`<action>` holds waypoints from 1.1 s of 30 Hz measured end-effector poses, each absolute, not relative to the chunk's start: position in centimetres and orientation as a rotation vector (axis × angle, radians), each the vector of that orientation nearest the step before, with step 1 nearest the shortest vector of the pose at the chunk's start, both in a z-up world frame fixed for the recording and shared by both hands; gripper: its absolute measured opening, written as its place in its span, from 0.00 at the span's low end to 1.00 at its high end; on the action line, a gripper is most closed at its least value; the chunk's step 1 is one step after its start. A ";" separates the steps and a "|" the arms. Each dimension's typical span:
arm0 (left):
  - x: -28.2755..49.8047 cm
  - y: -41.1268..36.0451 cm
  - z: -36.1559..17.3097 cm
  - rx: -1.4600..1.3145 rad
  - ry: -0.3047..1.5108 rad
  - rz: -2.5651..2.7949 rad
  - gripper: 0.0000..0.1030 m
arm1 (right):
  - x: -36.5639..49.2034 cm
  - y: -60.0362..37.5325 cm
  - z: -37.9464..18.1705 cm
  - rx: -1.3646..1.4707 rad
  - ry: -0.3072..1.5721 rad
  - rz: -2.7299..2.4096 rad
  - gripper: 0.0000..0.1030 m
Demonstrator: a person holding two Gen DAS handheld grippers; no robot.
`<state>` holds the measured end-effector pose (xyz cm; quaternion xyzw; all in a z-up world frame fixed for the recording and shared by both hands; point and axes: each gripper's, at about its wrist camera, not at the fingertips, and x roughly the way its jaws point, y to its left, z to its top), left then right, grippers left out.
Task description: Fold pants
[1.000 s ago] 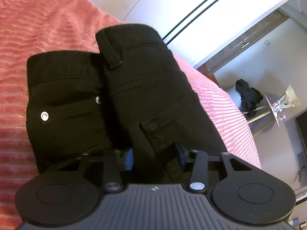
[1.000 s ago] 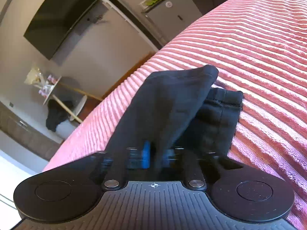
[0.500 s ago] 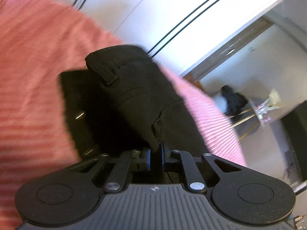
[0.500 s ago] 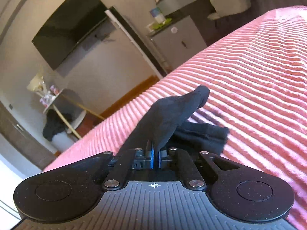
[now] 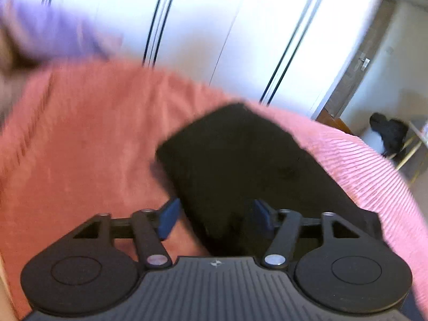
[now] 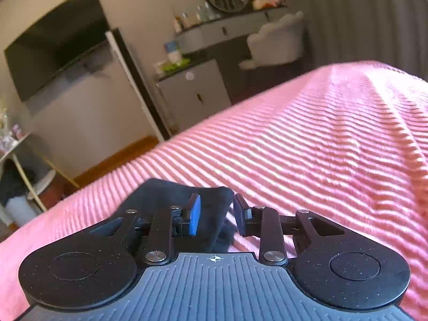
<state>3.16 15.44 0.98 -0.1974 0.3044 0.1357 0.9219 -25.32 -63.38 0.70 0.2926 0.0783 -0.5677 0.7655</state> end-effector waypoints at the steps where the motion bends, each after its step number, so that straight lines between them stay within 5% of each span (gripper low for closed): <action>1: 3.3 15.2 1.3 -0.375 0.617 0.264 0.67 | -24.7 -62.8 0.9 0.604 0.173 -1.183 0.31; 13: 6.4 14.0 -0.8 -0.320 0.703 0.250 0.70 | -8.4 -46.9 1.5 0.257 0.540 -0.073 0.32; 23: 8.1 15.3 -0.9 -0.200 0.715 0.238 0.71 | 9.9 -31.5 1.1 0.142 0.741 0.333 0.66; 30: 8.0 15.1 -0.1 -0.173 0.650 0.174 0.77 | 17.1 -26.4 -1.5 0.020 0.863 0.398 0.60; 33: 8.4 15.0 -0.4 -0.141 0.639 0.150 0.77 | 17.7 -26.4 -1.7 0.014 0.913 0.458 0.38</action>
